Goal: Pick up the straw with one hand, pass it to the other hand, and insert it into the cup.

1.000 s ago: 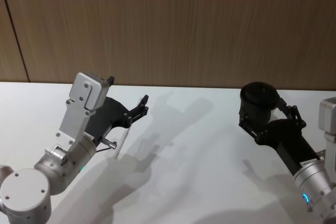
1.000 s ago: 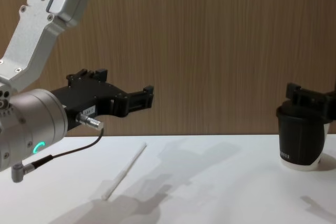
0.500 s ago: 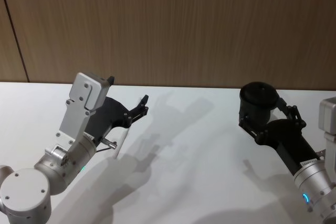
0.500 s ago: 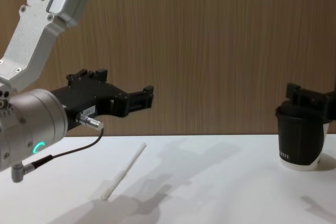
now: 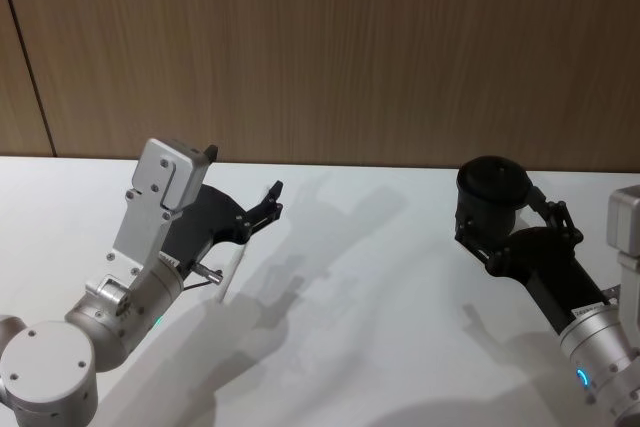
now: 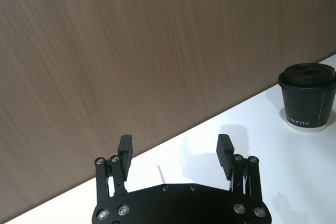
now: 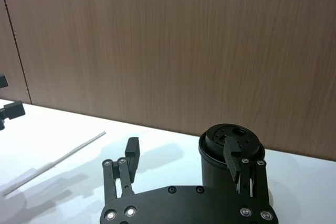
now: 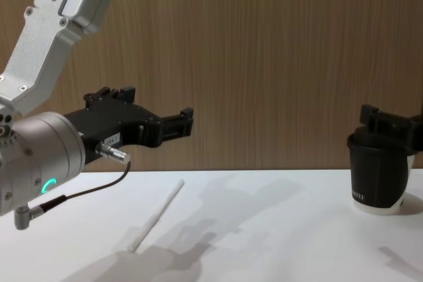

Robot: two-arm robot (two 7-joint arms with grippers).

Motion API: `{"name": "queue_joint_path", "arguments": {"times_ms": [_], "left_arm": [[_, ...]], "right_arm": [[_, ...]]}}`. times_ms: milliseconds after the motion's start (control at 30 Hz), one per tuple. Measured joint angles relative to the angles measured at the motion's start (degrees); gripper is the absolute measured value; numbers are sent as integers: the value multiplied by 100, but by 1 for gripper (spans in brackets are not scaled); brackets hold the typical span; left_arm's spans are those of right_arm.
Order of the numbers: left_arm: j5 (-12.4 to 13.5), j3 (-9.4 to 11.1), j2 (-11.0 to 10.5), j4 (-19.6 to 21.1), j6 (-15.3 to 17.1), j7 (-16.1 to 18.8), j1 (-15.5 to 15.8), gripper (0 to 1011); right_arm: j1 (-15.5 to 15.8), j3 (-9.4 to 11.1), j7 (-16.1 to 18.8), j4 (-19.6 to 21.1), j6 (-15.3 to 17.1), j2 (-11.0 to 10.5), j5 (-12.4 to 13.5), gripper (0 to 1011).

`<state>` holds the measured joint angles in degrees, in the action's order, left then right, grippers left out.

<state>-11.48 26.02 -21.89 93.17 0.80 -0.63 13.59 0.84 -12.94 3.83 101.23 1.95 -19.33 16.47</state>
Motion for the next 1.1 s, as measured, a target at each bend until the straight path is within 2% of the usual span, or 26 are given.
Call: {"name": "queue_joint_path", "arguments": {"times_ms": [1100], "left_arm": [[0, 0, 0, 0, 0, 0, 0, 1003]], "right_arm": [[0, 0, 0, 0, 0, 0, 0, 1001]]}}
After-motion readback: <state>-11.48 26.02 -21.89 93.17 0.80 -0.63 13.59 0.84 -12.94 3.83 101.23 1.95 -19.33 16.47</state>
